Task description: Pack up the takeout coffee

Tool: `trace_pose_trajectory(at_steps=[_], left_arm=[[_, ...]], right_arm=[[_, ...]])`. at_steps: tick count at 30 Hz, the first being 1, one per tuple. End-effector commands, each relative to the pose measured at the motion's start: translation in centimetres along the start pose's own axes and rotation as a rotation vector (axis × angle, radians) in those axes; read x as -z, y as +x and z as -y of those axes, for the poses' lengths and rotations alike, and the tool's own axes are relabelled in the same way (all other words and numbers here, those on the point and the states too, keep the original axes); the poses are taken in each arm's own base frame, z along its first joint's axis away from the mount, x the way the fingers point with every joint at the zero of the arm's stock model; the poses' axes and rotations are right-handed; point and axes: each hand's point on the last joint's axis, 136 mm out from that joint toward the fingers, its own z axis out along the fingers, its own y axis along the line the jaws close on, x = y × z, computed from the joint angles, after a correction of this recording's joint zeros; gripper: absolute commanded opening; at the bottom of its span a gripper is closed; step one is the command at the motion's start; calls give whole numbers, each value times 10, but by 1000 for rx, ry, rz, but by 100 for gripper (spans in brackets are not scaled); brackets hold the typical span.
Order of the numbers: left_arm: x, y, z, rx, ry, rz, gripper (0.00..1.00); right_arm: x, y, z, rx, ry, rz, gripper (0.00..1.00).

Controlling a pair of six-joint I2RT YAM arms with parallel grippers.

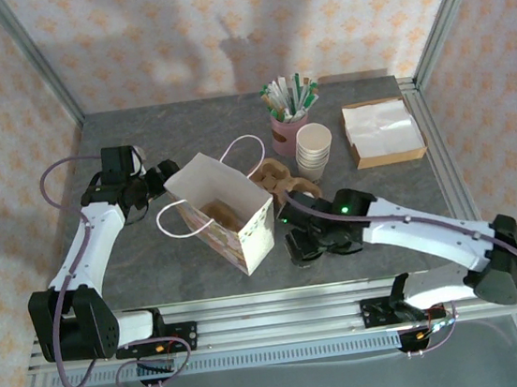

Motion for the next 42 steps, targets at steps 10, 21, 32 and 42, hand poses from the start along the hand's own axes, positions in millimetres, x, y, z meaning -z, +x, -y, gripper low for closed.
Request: trace_pose_trajectory(at_steps=[10, 21, 32, 42], left_arm=[[9, -2, 0, -16, -1, 20, 91], [8, -2, -1, -15, -6, 18, 91], [8, -2, -1, -16, -8, 19, 91], [9, -2, -1, -17, -5, 19, 91]], right_arm=[[119, -38, 42, -80, 43, 321, 61], [202, -79, 28, -24, -58, 516, 61], [216, -118, -28, 109, -158, 502, 62], [216, -131, -65, 161, -259, 459, 61]])
